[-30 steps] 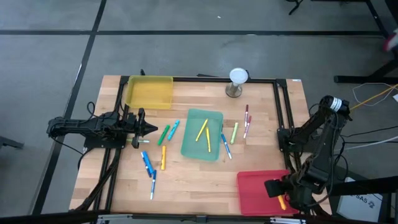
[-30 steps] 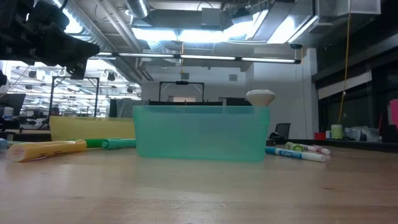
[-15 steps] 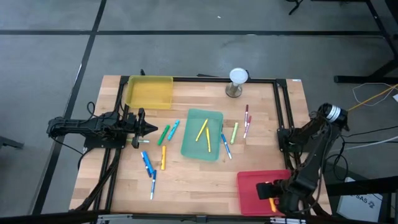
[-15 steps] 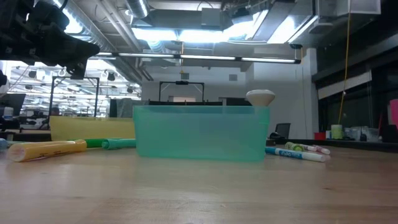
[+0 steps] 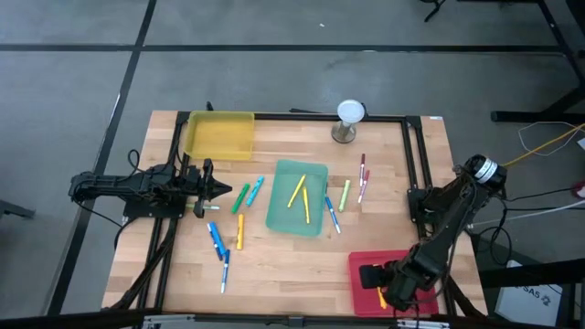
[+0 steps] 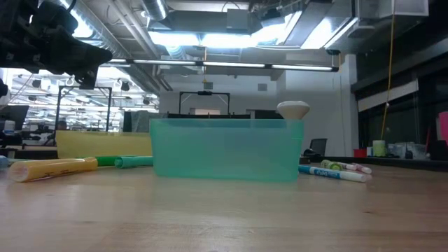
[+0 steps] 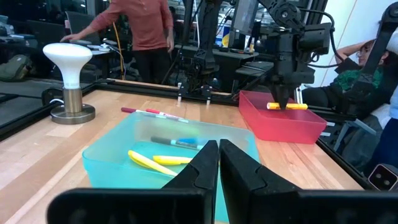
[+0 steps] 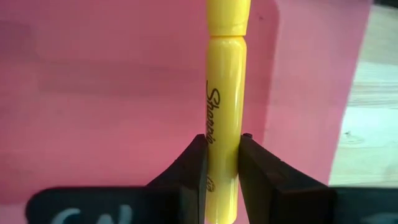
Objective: Pick & Place Markers
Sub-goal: Put the right yellow highlighter pen into the pink bin
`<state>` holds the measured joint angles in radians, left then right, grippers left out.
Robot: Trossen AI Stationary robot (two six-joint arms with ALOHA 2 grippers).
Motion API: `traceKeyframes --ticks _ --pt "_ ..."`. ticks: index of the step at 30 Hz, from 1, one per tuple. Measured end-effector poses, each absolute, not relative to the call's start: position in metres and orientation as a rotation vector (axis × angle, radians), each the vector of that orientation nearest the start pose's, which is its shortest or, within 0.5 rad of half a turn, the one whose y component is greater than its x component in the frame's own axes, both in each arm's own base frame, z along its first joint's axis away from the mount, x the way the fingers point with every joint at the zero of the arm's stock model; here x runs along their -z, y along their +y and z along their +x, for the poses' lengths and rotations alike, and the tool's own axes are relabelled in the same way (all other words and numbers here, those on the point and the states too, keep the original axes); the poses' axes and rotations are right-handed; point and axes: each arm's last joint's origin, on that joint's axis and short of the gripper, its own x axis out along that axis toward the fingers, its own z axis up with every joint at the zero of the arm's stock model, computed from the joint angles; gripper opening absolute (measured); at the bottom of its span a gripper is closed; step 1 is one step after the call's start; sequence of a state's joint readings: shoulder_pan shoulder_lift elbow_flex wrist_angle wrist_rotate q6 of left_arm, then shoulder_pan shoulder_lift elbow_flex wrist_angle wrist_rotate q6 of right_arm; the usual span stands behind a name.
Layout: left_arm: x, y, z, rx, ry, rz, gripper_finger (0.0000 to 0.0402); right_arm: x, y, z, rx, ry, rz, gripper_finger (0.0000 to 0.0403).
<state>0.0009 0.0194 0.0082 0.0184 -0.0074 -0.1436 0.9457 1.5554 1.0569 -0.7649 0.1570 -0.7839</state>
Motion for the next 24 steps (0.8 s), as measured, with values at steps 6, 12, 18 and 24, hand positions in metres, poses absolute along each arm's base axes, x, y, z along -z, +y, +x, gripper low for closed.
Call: traceKeyframes --ticks 6,12,18,24 --pt "-0.167 0.0 0.098 -0.008 -0.007 -0.143 0.0011 -0.209 0.227 0.185 -1.102 0.802 -1.329 0.0067" --pt "-0.167 0.0 0.098 -0.007 -0.008 -0.144 0.0009 -0.206 0.225 0.199 -1.079 0.791 -1.287 0.0067" --pt "-0.167 0.0 0.098 -0.007 -0.013 -0.144 0.0009 -0.194 0.226 0.204 -1.093 0.833 -1.294 0.0067" --pt "-0.167 0.0 0.098 -0.007 -0.011 -0.144 0.0013 -0.192 0.227 0.205 -1.105 0.824 -1.313 0.0117"
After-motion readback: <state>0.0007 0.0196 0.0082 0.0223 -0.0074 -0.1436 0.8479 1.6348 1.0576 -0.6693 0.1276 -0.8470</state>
